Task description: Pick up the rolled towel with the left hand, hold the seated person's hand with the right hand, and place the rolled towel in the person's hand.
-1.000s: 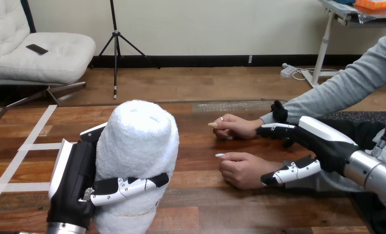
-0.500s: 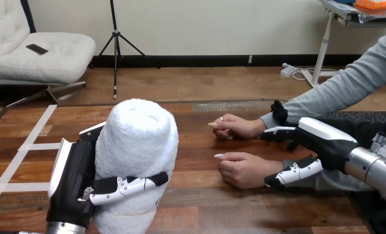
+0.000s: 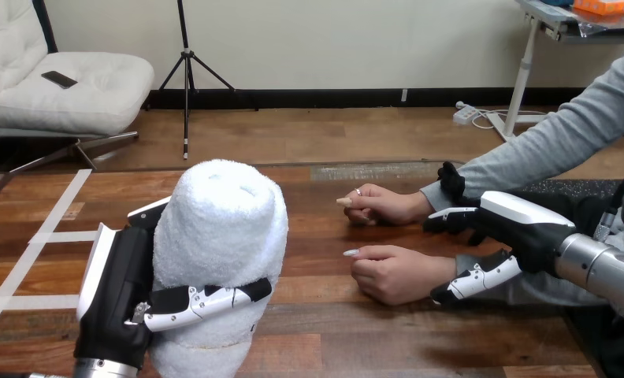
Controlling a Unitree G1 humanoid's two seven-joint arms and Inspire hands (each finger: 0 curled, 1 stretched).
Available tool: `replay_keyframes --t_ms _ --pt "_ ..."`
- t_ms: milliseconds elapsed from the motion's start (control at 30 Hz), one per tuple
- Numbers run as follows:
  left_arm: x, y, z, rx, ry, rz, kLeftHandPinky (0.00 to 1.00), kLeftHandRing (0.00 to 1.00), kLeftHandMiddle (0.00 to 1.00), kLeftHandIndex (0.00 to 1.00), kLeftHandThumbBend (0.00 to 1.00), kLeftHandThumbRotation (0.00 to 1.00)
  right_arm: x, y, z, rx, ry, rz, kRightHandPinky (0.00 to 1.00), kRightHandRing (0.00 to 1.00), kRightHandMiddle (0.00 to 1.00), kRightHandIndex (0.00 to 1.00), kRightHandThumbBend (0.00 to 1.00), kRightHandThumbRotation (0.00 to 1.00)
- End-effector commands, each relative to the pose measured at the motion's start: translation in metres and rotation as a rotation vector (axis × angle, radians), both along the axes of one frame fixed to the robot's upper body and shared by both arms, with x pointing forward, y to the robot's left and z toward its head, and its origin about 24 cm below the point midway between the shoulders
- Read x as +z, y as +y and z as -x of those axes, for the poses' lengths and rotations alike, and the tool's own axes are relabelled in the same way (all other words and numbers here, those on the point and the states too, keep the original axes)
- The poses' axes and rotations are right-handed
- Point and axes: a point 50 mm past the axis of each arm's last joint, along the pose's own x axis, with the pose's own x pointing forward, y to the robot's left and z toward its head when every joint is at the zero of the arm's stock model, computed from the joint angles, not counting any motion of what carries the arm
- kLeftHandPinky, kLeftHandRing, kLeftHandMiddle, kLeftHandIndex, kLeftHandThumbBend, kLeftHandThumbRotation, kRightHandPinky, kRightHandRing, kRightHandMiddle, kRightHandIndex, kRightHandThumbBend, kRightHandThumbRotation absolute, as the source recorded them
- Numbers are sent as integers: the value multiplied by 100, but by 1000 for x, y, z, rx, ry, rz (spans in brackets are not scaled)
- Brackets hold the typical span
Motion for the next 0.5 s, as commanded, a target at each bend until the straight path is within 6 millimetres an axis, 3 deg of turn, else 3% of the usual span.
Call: replay_keyframes --t_ms 0,467 --pt "21 0 -11 -11 -119 13 24 29 35 37 66 0 31 1 -19 1 -96 37 78 87 86 84 100 43" --pt "20 -1 -10 -17 -118 21 24 29 35 37 67 0 29 1 -22 -17 -73 64 70 82 84 82 100 35"
